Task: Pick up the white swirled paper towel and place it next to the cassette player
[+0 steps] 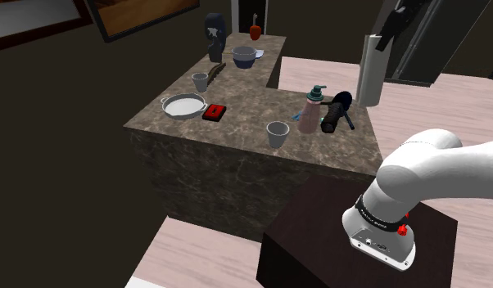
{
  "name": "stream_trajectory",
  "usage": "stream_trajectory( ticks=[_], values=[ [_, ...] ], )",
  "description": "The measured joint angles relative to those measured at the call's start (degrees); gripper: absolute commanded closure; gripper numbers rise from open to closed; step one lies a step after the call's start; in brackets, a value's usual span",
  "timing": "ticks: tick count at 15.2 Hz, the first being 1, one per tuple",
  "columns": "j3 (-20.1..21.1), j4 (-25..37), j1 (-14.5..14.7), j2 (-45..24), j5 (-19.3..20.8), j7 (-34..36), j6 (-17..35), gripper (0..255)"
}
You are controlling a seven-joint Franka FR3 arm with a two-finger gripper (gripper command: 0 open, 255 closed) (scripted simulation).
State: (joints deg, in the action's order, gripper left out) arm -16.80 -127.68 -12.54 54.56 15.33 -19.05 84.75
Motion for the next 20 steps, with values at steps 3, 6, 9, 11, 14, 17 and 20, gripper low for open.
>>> stream_trajectory(
  ticks=[3,6,9,11,14,17,20],
  values=[
    [0.24,3.18,0.22,-1.23,-0.32,-0.33,-1.93,255],
    [1.59,4.28,0.76,-2.80,-1.46,1.13,-1.77,255],
    [3.53,3.34,1.60,-4.90,-2.99,3.88,0.77,255],
    [4.91,2.50,2.20,-6.44,-4.04,5.88,2.84,255],
    [7.40,2.32,3.40,-10.06,-5.85,9.33,6.13,255],
    [9.22,2.41,4.37,-13.62,-7.10,12.01,9.33,255],
    [10.82,3.19,5.29,-17.93,-8.13,14.42,12.62,255]
  ],
)
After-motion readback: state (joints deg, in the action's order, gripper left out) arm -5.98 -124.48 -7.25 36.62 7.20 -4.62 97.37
